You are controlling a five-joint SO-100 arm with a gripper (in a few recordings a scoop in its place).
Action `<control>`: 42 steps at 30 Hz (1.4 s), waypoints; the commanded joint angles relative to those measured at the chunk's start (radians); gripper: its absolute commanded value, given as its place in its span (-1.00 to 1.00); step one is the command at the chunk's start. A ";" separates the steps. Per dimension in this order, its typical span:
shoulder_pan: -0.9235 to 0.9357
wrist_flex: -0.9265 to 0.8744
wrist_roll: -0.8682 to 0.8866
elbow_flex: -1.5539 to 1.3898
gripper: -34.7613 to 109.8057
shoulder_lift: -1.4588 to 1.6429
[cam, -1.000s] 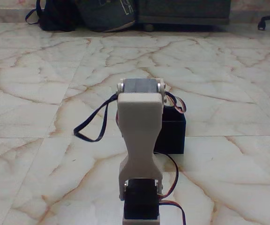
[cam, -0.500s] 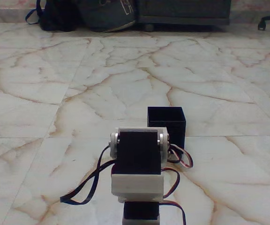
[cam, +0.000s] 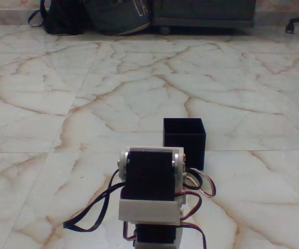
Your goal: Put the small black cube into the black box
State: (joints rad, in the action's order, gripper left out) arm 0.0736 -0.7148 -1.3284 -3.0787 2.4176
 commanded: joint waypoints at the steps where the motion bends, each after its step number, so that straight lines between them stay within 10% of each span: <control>1: 0.006 -0.002 0.054 -0.003 -0.45 0.037; 6: -0.038 -0.012 -0.204 -0.005 -0.47 0.034; 42: -0.107 0.006 -0.161 -0.005 -0.47 0.012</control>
